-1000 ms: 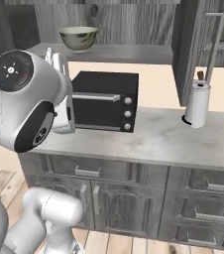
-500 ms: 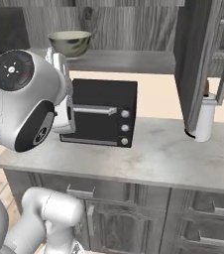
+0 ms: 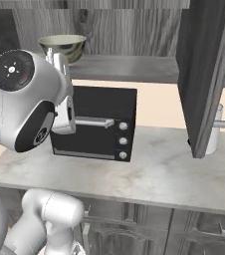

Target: Move the bowls from the cabinet to the plates on the dining table.

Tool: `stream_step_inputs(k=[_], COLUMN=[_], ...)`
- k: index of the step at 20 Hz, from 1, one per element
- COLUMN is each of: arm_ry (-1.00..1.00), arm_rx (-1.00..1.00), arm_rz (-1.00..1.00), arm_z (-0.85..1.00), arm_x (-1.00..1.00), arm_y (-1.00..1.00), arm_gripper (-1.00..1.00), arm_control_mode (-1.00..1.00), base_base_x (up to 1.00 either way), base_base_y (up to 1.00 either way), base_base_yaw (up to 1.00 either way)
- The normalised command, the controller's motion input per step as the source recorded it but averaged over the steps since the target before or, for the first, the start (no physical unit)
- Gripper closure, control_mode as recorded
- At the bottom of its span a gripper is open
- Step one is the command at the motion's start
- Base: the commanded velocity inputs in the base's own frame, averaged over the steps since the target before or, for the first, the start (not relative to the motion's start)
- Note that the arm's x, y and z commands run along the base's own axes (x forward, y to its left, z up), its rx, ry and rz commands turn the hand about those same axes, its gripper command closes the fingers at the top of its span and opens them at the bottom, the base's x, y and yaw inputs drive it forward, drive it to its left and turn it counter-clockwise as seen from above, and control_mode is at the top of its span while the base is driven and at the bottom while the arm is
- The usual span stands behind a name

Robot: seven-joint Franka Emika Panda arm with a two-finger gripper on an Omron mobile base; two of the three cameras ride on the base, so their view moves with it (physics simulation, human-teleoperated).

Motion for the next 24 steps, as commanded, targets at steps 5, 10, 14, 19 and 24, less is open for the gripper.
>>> stream_step_inputs(k=[5, 10, 14, 19, 24], arm_ry=[0.00, 0.00, 0.00, 0.00, 0.00], arm_rx=[0.00, 0.00, 0.00, 0.00, 0.00], arm_rz=[0.00, 0.00, 0.00, 0.00, 0.00], arm_z=[0.00, 0.00, 0.00, 0.00, 0.00], arm_x=[0.00, 0.00, 0.00, 0.00, 0.00], arm_y=[0.00, 0.00, 0.00, 0.00, 0.00], arm_gripper=[-1.00, -1.00, -1.00, -1.00, -1.00], arm_control_mode=[1.00, 1.00, 1.00, 1.00, 1.00], base_base_x=[0.26, 0.38, 0.24, 0.06, 0.04], base_base_y=[0.04, 0.02, 0.04, -0.02, -0.06], base_base_yaw=[0.01, 0.04, 0.07, 0.18, 0.22])
